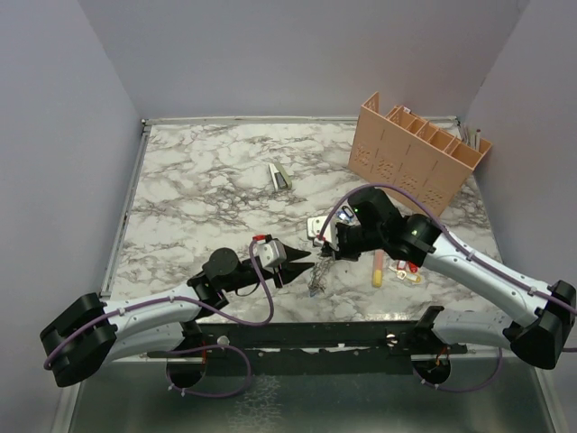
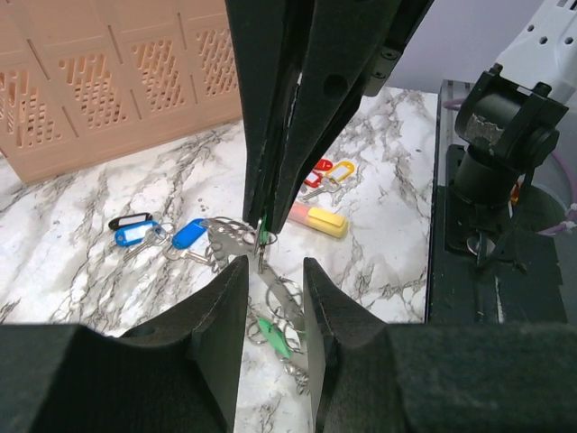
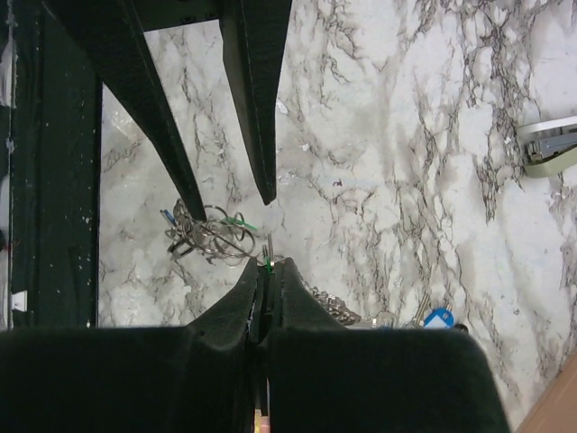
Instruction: Remove the keys from the keyring
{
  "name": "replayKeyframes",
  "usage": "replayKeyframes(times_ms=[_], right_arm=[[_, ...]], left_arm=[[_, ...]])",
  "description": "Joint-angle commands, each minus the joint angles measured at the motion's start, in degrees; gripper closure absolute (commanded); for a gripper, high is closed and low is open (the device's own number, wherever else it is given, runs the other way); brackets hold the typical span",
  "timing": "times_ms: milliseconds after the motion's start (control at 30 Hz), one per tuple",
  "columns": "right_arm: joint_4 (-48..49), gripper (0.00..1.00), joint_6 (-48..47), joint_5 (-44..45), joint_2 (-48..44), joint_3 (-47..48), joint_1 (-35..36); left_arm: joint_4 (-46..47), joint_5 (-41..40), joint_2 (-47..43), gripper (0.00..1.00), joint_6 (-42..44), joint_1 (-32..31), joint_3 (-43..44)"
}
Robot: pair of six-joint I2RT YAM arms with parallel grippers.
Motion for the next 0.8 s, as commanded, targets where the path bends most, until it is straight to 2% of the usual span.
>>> replayKeyframes(times_ms=[0, 367, 767], right_arm=[[-3.96, 0.99, -4.68, -1.43, 0.28, 2.69, 0.23], [-3.65, 0.99, -10.38, -6.57, -2.64, 3.0, 0.24], [-4.92, 0.99, -13.5, -9.73, -1.89, 3.6, 0.21]], left_arm=[[0.58, -1.36, 0.82, 0.68, 0.07, -0.13, -0.53], [2.25, 0.28, 4.47, 0.68, -0.19, -0.13, -0.08], [10.89, 8.47, 9.28, 0.68, -3.24, -0.15, -0.74]])
